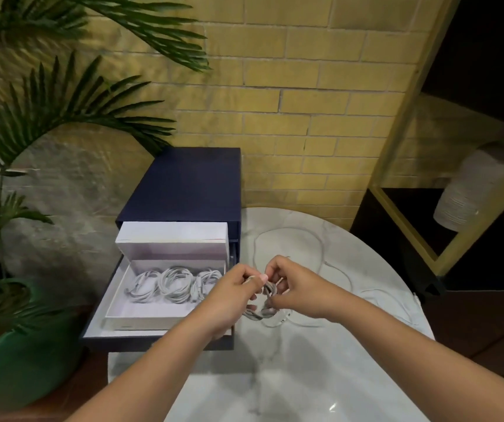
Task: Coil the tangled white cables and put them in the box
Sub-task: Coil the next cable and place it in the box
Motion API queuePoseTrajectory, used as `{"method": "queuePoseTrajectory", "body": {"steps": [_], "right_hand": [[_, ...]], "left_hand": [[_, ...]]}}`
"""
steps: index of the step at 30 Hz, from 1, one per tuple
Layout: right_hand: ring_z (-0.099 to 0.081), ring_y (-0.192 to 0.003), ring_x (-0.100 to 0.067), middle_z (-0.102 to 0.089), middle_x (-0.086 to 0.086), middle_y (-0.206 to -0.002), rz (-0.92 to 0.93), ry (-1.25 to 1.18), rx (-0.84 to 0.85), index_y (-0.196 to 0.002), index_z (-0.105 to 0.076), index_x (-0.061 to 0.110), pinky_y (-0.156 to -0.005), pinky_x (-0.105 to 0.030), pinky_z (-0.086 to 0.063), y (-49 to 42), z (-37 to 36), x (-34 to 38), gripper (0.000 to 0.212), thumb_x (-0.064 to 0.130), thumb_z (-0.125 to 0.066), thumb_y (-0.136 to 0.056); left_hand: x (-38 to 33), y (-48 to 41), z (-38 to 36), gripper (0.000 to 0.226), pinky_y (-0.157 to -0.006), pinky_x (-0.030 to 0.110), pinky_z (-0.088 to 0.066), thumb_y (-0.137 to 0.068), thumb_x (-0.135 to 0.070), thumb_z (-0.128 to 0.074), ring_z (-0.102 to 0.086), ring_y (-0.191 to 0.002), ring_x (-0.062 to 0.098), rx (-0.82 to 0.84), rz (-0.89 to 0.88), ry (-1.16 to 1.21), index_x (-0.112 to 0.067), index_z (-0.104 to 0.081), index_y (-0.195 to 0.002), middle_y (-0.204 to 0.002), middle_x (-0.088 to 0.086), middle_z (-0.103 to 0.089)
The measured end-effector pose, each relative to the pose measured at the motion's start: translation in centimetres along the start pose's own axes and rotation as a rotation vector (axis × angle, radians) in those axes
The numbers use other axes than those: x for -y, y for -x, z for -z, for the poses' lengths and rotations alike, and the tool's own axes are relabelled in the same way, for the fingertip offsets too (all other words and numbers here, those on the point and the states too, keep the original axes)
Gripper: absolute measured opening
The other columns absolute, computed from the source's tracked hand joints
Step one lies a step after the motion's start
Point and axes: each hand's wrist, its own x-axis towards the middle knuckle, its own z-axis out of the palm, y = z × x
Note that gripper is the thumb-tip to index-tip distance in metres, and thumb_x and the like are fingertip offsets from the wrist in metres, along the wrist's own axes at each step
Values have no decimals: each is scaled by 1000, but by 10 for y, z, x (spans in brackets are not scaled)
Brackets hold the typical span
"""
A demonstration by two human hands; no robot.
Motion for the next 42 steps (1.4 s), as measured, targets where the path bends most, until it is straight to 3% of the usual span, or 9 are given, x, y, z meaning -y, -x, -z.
{"method": "queuePoseTrajectory", "body": {"steps": [6,9,14,17,24,29,33,37,42], "right_hand": [[-60,-69,-11,-60,-2,-77,-79,-411,-2,-96,-52,13,-67,-27,-55,-30,-39,29,12,6,-61,-91],[-62,-70,-13,-58,-9,-83,-112,-529,-108,-97,-49,11,-64,-28,-57,-52,-72,43,15,2,-60,-91],[-65,-76,-21,-56,-12,-92,-126,-576,-149,-97,-47,12,-69,-29,-60,-86,-128,59,20,5,-64,-89],[-66,-78,-22,-56,-5,-94,-120,-432,-101,-99,-50,13,-72,-30,-60,-101,-158,70,20,3,-64,-88],[-58,-83,-12,-63,2,-93,-8,188,-116,-100,-66,12,-75,-21,-47,-119,-175,73,13,11,-64,-87],[-58,-76,-8,-63,5,-84,29,245,-179,-94,-59,14,-75,-27,-51,-121,-179,70,17,7,-67,-82],[-60,-77,-10,-66,5,-84,50,312,-183,-105,-58,18,-72,-27,-51,-124,-184,67,26,6,-64,-83],[-60,-83,-16,-69,-2,-89,103,407,-175,-98,-66,13,-74,-28,-50,-127,-185,67,22,4,-62,-79],[-59,-83,-15,-69,-1,-90,89,400,-178,-98,-68,14,-75,-27,-50,-128,-185,67,24,4,-61,-78]], "left_hand": [[2,0,69,7,-73,36,-55,-89,-27,-66,-63,-75,14,-11,-93,-105,-22,-66,-94,-87,0,-69],[8,-4,112,17,-77,29,-52,-88,-33,-66,-64,-87,11,-97,-101,-244,-26,-63,-103,-96,-5,-68],[22,-4,182,3,-67,19,-47,-90,-25,-66,-63,-75,4,-202,-129,-586,-26,-68,-90,-84,-13,-68],[39,-6,214,6,-67,14,-47,-87,-21,-69,-65,-81,5,-242,-95,-658,-27,-68,-89,-84,-10,-69],[61,-12,235,7,-77,29,-46,-86,-34,-68,-54,-90,9,-247,-166,-967,-34,-70,-93,-88,-14,-67],[71,-17,233,10,-72,25,-39,-89,-41,-63,-50,-87,6,-248,-219,-1035,-36,-69,-95,-91,-14,-69],[69,-18,231,17,-80,31,-40,-92,-41,-58,-53,-90,12,-254,-331,-1248,-34,-68,-103,-97,-11,-71],[65,-19,230,20,-88,33,-37,-91,-45,-57,-51,-103,14,-176,-313,-1340,-37,-63,-109,-109,-11,-68],[58,-16,236,58,-99,38,-32,-73,-54,-72,-42,-119,17,34,-154,-1412,-38,-51,-126,-128,-13,-55]]}}
